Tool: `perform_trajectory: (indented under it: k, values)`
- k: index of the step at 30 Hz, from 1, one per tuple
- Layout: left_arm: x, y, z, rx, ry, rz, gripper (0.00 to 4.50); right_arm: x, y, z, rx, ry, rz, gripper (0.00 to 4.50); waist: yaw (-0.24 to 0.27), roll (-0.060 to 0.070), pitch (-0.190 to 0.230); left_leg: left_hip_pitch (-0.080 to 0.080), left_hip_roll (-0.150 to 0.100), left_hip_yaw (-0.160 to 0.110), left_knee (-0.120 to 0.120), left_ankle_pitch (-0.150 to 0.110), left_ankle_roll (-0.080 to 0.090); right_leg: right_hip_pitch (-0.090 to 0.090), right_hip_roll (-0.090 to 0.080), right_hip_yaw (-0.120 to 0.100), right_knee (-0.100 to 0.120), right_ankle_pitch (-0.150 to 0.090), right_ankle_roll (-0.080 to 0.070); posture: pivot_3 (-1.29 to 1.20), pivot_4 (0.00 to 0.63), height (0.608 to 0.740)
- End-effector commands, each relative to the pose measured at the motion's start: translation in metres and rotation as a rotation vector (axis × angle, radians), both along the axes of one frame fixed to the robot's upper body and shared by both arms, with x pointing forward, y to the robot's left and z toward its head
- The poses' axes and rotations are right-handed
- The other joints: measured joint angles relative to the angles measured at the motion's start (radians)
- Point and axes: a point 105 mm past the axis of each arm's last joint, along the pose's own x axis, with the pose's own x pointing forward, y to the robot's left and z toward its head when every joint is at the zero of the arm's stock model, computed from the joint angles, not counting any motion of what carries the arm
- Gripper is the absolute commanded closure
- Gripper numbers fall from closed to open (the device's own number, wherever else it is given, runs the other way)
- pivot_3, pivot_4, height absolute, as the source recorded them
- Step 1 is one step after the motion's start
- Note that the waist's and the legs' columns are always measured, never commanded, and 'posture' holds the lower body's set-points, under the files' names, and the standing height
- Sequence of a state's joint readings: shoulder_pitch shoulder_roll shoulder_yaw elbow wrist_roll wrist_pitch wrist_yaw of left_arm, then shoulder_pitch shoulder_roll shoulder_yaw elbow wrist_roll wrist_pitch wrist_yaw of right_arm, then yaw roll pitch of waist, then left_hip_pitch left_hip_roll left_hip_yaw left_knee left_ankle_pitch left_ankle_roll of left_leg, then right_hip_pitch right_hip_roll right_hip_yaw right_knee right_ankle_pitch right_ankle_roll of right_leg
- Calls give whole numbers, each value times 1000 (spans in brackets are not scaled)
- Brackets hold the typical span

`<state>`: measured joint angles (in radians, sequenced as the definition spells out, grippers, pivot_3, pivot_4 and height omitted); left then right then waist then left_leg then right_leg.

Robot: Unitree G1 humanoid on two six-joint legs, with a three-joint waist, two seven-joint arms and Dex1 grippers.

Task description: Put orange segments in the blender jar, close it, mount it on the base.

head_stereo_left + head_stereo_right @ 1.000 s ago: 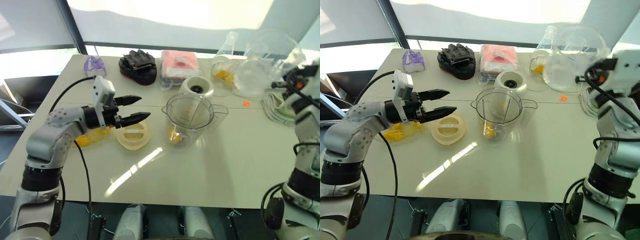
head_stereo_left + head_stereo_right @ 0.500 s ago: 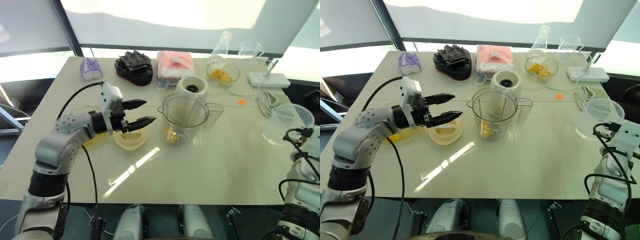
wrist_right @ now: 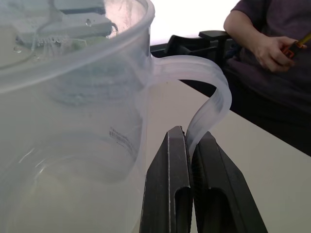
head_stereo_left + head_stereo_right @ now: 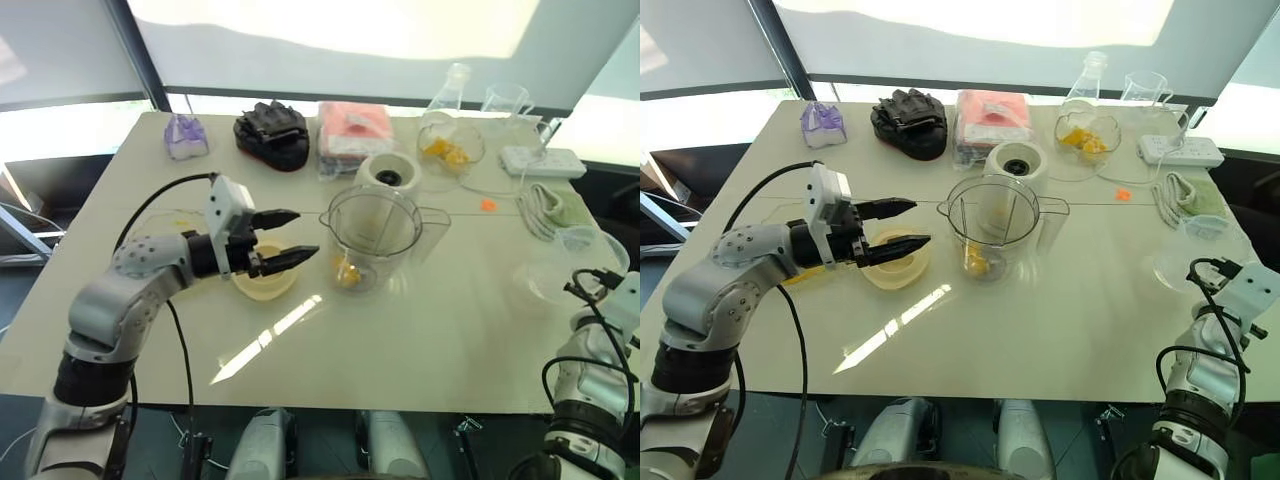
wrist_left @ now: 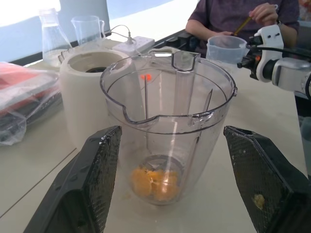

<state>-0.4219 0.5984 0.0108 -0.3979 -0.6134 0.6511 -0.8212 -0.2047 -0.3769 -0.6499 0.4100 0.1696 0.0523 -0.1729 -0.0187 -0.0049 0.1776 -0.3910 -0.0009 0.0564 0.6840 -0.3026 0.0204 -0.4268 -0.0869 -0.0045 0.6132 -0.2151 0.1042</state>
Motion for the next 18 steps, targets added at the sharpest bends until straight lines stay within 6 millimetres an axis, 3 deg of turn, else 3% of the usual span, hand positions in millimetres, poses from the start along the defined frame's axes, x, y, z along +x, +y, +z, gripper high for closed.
perform_trajectory:
  k: [1,10,13,18]
  values:
    - [-6,-6,4,-1,-24,-22,1010,2,-1,10,-53,-27,6,4469,-4,0,0,0,0,0,0,0,0,0,0,0,0,0,0,0,150,740]
    - [-3,-7,2,8,-33,-18,1010,11,11,-13,-5,9,47,4469,-5,0,0,1,0,0,0,0,0,0,1,0,0,0,0,0,150,740]
    - [-6,-8,0,17,-25,-28,1010,9,9,-16,7,11,22,3566,-5,0,0,1,1,0,0,0,0,0,1,0,0,0,0,0,150,740]
    - [-6,-6,0,23,-23,-29,1010,10,11,-19,5,25,15,1065,-8,0,0,1,1,0,0,0,0,0,1,1,0,0,0,0,150,740]
